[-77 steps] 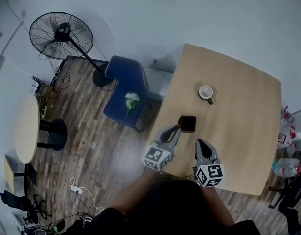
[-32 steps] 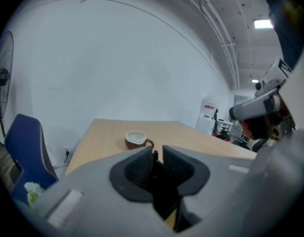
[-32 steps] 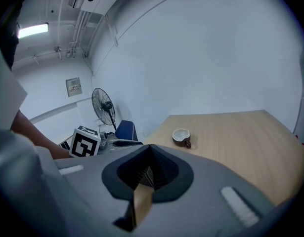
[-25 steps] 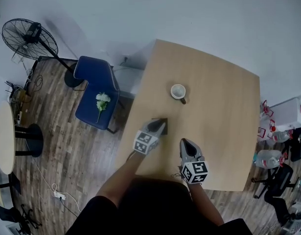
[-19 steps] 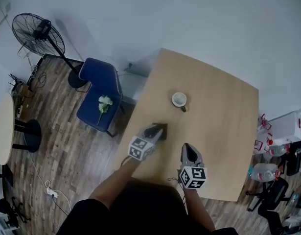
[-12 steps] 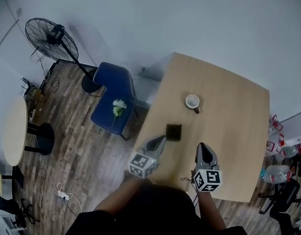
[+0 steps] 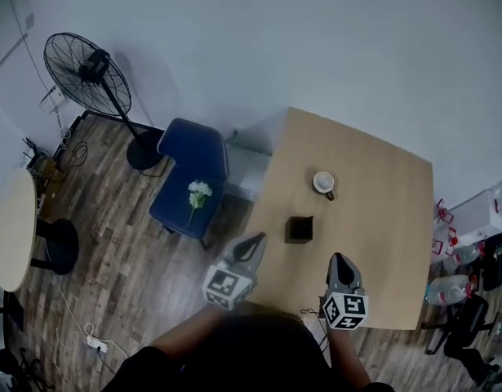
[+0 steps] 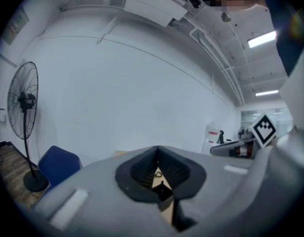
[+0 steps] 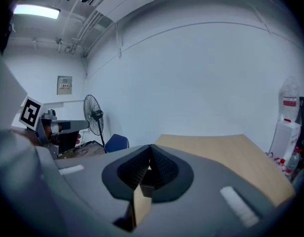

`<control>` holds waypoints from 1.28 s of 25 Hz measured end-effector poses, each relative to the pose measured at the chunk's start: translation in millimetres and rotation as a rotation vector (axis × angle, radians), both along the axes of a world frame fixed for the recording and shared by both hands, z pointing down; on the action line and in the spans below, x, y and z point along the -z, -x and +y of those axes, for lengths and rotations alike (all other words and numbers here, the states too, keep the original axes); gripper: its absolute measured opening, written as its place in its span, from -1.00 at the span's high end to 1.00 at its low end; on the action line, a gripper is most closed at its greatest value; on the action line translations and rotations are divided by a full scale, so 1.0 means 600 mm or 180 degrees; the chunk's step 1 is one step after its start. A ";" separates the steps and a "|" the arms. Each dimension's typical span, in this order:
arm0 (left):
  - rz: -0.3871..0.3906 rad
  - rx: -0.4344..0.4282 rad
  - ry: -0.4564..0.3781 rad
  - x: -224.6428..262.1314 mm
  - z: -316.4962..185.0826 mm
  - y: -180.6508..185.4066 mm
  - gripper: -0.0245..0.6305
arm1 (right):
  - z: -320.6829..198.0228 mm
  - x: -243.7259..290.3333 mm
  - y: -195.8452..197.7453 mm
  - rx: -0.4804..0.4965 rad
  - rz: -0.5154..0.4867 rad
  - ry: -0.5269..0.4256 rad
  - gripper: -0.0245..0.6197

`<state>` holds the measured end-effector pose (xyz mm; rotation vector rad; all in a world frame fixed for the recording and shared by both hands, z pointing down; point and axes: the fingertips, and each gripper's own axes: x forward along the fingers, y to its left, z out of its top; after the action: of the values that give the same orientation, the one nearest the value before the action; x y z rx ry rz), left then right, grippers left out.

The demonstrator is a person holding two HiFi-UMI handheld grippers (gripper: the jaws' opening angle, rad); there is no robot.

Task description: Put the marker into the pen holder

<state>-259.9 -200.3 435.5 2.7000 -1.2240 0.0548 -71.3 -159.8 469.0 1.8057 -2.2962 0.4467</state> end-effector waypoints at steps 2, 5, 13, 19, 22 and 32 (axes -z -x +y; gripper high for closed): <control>0.0074 0.0011 -0.0010 0.008 -0.001 0.039 0.92 | 0.002 0.020 0.032 -0.0048 -0.0033 0.0003 0.92; 0.0150 -0.0014 0.0020 0.022 0.009 0.082 0.92 | 0.004 0.061 0.063 -0.0223 -0.0093 -0.0099 0.92; -0.0029 -0.0084 -0.0315 0.074 0.046 0.158 0.92 | 0.037 0.087 0.108 -0.0352 0.0247 -0.0284 0.92; -0.0044 -0.0071 -0.0257 0.066 0.060 0.179 0.92 | 0.069 0.082 0.097 -0.0467 0.0266 -0.0314 0.92; -0.0024 -0.0095 -0.0249 0.065 0.069 0.182 0.92 | 0.085 0.080 0.111 -0.0477 0.0254 -0.0346 0.92; -0.0040 -0.0243 -0.0271 0.064 0.095 0.171 0.92 | 0.118 0.096 0.134 -0.0465 0.0216 -0.0496 0.92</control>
<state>-362.6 -143.4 397.0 2.8232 -1.1514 0.0304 -151.6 -89.0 411.5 2.0374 -2.2184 0.2288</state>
